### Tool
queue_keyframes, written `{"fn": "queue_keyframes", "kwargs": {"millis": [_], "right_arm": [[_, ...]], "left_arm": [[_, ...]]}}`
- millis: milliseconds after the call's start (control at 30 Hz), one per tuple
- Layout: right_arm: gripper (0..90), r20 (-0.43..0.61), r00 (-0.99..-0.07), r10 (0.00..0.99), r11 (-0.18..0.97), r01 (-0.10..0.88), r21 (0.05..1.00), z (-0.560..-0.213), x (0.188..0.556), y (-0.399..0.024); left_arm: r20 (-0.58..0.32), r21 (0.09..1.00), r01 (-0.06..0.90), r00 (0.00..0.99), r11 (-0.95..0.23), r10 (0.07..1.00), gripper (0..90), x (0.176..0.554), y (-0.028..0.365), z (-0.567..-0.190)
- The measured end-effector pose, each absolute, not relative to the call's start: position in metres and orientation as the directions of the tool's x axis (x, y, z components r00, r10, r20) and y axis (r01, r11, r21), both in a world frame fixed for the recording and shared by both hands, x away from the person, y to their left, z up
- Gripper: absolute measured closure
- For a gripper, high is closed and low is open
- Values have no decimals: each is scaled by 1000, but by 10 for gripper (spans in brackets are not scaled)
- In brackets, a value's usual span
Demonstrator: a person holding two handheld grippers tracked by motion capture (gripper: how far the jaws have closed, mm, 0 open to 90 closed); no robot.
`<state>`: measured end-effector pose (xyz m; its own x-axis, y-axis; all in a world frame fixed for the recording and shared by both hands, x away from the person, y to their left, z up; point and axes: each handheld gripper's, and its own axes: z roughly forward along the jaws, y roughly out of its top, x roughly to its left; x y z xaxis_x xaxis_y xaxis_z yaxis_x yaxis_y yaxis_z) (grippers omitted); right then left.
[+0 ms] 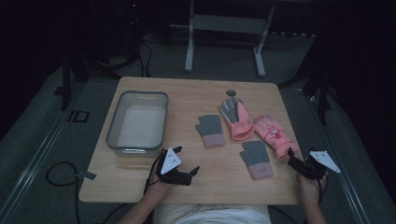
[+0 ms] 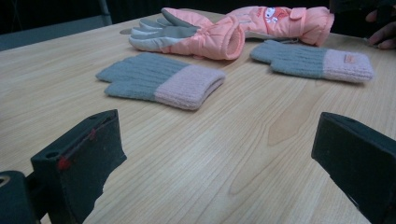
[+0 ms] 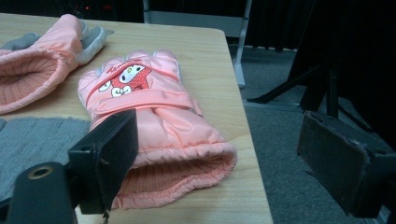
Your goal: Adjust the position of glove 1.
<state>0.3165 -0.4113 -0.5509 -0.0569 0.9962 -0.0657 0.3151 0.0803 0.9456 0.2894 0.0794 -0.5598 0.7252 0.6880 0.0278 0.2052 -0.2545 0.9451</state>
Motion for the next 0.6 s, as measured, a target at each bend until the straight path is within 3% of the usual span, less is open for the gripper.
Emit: {"fn": "queue_keyframes", "kwargs": {"millis": [600], "right_arm": [[128,-67,-48,997,79,334,939,-542,307,-408]], "left_arm": [[22,945,210,724,-251,689,16,290,80,-560]]}}
